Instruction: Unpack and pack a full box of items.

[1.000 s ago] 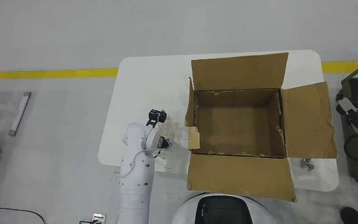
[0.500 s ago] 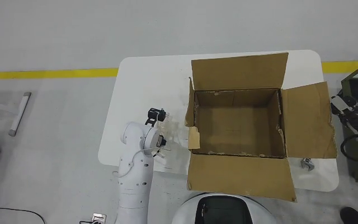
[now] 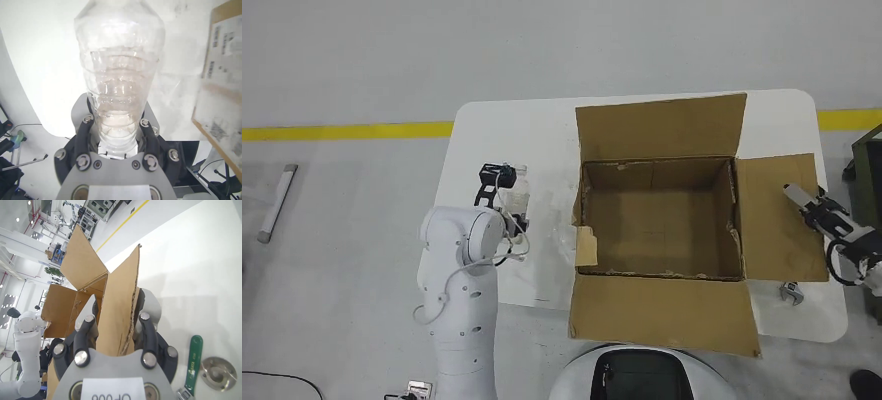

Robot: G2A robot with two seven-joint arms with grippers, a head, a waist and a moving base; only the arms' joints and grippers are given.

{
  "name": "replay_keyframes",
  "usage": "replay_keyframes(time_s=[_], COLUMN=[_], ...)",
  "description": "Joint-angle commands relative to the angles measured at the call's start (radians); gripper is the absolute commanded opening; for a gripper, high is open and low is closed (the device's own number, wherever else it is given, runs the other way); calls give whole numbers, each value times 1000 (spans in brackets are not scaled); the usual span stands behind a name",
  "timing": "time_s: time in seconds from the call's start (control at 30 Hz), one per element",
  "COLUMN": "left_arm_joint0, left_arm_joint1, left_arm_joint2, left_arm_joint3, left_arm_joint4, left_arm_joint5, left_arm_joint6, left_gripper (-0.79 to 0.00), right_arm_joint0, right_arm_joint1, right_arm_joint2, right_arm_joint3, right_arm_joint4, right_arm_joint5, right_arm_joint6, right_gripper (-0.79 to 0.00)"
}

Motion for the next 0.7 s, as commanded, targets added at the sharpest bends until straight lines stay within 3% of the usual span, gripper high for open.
replay_keyframes(time_s=[0.0, 0.2, 0.43, 0.67], left_arm_joint0=[-16, -99, -228, -306], left_arm_joint1=[3, 12, 22, 42], left_arm_joint2=[-5, 1, -7, 58], left_arm_joint3=[-27, -71, -24, -43], left_arm_joint4=[-21, -39, -147, -270], left_arm_joint5=[19, 65, 129, 164], left_arm_joint6=[0, 0, 0, 0], left_gripper=[-785, -785, -785, -785], right_arm_joint0=[10, 45, 79, 93], right_arm_joint1=[1, 3, 6, 12], right_arm_joint2=[-20, -102, -163, -180], right_arm_joint3=[-1, -18, -20, -14], right_arm_joint4=[-2, -19, -52, -74], right_arm_joint5=[0, 33, 81, 115], right_arm_joint6=[-4, -31, -58, -57], right_gripper=[-785, -785, -785, -785])
